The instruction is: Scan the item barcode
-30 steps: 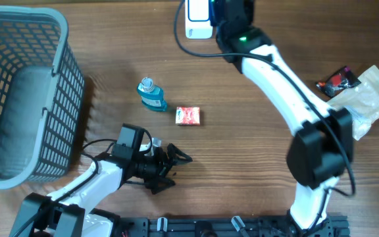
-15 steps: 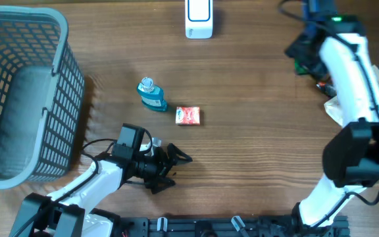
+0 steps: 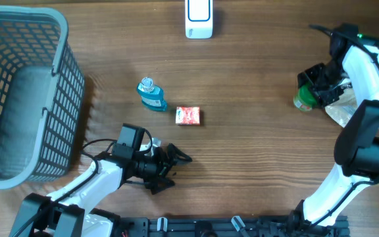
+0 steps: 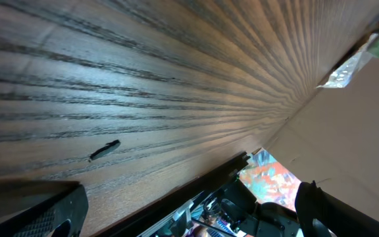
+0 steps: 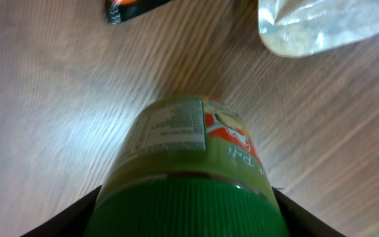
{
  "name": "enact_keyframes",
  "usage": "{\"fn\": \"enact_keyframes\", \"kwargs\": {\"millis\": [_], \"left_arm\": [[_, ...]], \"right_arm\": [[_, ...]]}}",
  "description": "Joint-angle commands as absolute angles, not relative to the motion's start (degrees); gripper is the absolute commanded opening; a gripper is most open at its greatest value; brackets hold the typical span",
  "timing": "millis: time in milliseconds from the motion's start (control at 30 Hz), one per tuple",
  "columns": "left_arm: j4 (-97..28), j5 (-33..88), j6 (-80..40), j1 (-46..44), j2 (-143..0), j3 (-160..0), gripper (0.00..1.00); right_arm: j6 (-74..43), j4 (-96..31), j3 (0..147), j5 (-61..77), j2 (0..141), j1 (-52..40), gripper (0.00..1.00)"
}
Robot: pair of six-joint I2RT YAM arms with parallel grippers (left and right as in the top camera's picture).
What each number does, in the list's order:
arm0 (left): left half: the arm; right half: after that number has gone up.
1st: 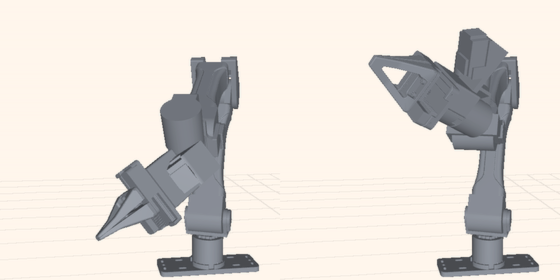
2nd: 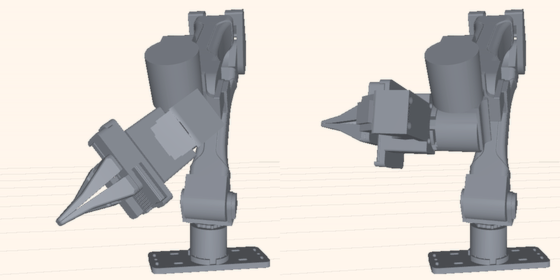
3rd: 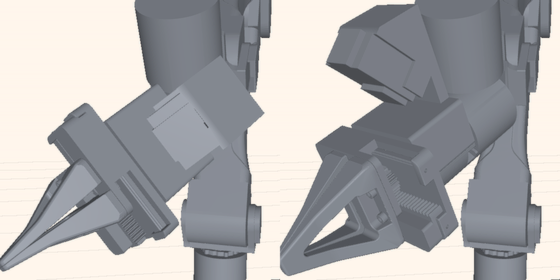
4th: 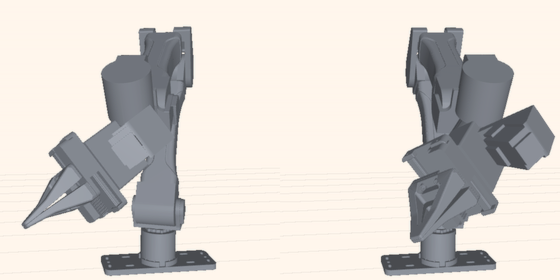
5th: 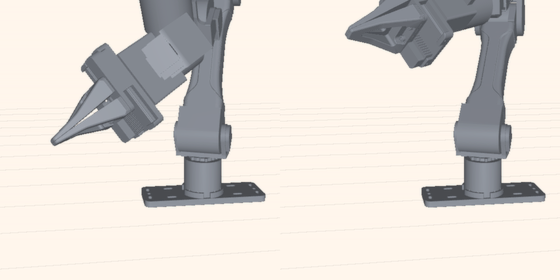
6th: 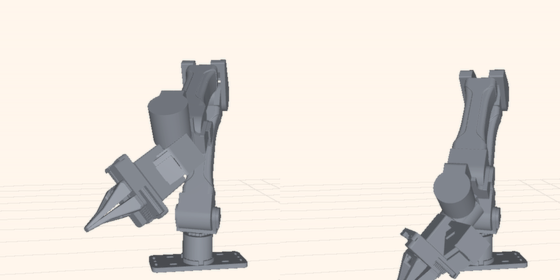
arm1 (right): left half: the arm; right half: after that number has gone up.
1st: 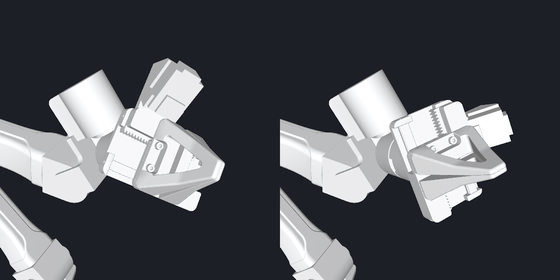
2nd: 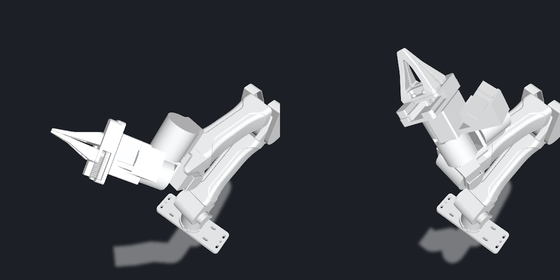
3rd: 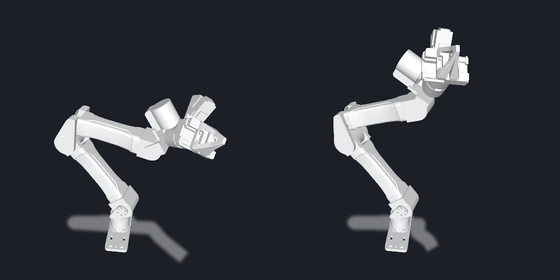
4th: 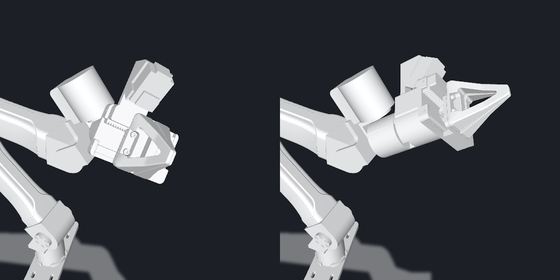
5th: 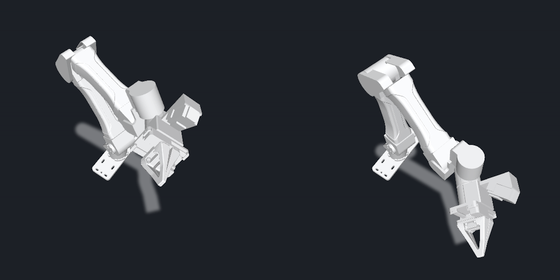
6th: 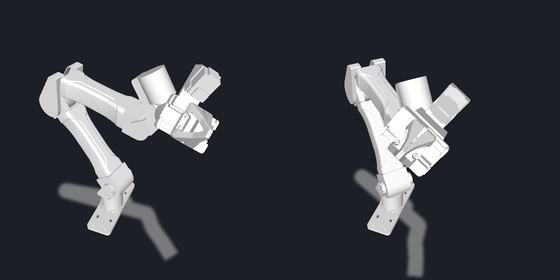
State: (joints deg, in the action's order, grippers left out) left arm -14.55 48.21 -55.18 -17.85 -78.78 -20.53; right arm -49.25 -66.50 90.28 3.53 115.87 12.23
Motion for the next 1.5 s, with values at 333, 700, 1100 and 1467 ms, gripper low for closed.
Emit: {"fn": "enact_keyframes", "kwargs": {"millis": [333,700,1100,1467], "left_arm": [[-17.3,28.8,-52.8,-17.5,-81.4,-16.7,1.00],[-17.3,28.1,-52.7,-17.5,-81.4,-16.7,1.00],[-17.4,26.4,-52.7,-18.0,-80.1,-17.0,1.00],[-42.2,7.5,-52.2,-31.9,-61.7,-41.5,1.00]], "right_arm": [[-35.8,-49.3,88.9,-8.3,116.4,23.9,0.93],[-36.2,-65.7,102.7,-1.0,111.2,19.9,1.00],[-32.7,-77.7,112.8,5.0,104.0,-9.6,1.00],[-33.0,-81.1,112.8,-2.0,103.3,-12.3,1.00]]}}
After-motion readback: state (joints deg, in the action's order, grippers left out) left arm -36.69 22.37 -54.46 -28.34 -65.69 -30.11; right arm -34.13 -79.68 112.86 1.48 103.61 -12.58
